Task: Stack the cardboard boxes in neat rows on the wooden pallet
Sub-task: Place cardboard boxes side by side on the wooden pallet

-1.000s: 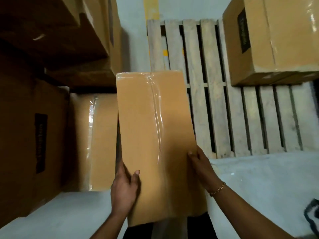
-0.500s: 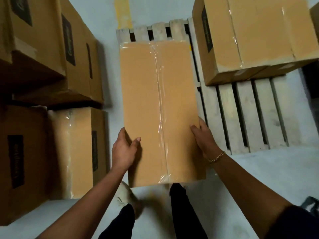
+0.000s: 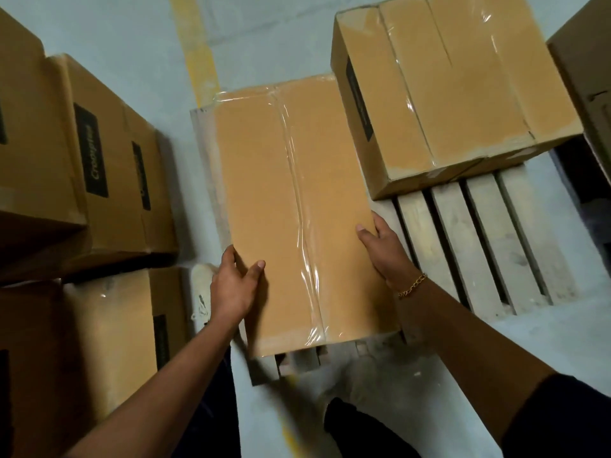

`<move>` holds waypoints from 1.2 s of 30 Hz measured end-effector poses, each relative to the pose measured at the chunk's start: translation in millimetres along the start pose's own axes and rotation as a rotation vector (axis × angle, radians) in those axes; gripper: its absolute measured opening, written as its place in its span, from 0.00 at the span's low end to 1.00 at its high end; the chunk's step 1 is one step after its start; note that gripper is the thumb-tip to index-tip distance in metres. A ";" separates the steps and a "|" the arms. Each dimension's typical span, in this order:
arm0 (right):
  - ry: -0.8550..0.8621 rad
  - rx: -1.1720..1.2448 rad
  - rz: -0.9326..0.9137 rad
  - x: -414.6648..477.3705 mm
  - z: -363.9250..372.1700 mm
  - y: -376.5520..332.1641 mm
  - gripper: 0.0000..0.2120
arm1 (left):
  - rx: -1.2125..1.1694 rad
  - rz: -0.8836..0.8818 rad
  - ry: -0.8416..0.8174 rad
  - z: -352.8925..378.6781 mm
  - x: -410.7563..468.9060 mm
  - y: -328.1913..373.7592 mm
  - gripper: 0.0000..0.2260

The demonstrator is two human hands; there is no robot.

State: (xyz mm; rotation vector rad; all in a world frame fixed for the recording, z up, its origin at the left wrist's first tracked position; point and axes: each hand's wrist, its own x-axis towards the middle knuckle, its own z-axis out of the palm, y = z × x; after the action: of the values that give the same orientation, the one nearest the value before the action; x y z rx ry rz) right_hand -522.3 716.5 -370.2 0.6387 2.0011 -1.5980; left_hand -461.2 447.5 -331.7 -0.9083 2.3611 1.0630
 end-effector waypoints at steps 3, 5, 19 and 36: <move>0.034 -0.020 0.017 44.4 4.1 -6.3 0.29 | -0.006 0.016 -0.025 4.6 44.1 12.7 0.29; 0.054 -0.024 0.025 71.0 11.0 -15.1 0.26 | -0.006 0.028 -0.052 5.8 78.3 20.6 0.28; 0.116 -0.123 0.066 208.8 38.5 -61.3 0.15 | 0.028 0.071 -0.215 13.2 236.2 65.3 0.20; 0.168 -0.248 0.119 218.0 -31.8 5.3 0.25 | -0.076 -0.011 -0.170 130.4 210.5 52.7 0.27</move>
State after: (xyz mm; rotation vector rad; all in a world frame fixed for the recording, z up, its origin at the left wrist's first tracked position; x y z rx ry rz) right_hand -688.9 760.2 -507.7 0.7993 2.1922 -1.2369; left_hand -636.4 490.5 -509.3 -0.8207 2.1878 1.1838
